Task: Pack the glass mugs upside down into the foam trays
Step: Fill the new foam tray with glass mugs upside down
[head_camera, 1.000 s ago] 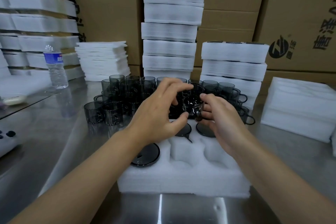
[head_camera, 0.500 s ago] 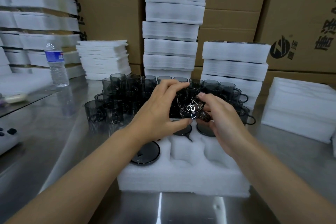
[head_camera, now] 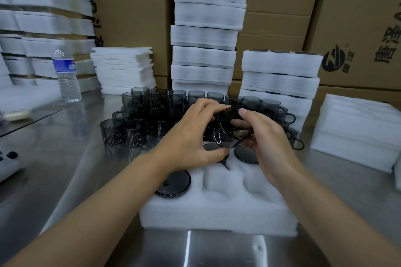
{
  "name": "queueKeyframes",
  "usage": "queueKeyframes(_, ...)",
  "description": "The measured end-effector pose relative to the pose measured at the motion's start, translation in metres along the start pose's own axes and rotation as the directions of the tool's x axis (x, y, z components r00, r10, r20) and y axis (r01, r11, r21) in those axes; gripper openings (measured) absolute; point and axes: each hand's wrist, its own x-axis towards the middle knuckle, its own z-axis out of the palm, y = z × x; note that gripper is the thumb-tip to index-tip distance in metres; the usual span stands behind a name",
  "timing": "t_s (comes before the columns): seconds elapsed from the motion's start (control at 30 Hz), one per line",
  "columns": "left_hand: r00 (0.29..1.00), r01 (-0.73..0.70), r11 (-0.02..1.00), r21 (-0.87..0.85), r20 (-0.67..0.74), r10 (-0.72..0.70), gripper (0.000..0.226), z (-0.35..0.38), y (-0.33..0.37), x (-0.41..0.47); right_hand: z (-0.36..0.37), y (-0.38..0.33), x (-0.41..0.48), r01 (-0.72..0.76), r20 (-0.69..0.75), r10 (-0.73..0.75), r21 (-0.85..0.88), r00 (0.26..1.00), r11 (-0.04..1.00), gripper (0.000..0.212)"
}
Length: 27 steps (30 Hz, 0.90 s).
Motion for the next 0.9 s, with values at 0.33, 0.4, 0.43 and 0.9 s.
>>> queueKeyframes(0.33,0.999,-0.048,0.996,-0.07,-0.029,0.046,0.06,-0.0005,0.0018,-0.0008,0.0012,-0.0019,-0.0001,0.061,-0.075,-0.052,0.126,0.996,0.99,0.054)
queueKeyframes(0.4,0.998,-0.032,0.997,-0.074,-0.054,0.028,0.057,-0.0007,0.0018,-0.001,0.0016,-0.0022,-0.0007,0.065,-0.063,-0.057,0.129,0.996,0.99,0.061)
queueKeyframes(0.43,0.997,-0.028,0.997,-0.076,-0.071,0.023,0.056,-0.0006,0.0013,-0.0012,0.0017,-0.0019,-0.0008,0.072,-0.055,-0.065,0.126,0.996,0.989,0.063)
queueKeyframes(0.9,0.999,-0.035,0.999,-0.011,-0.006,0.035,0.093,0.0019,-0.0043,-0.0005,0.0035,0.0015,-0.007,0.097,0.163,-0.092,-0.024,0.982,0.995,0.055)
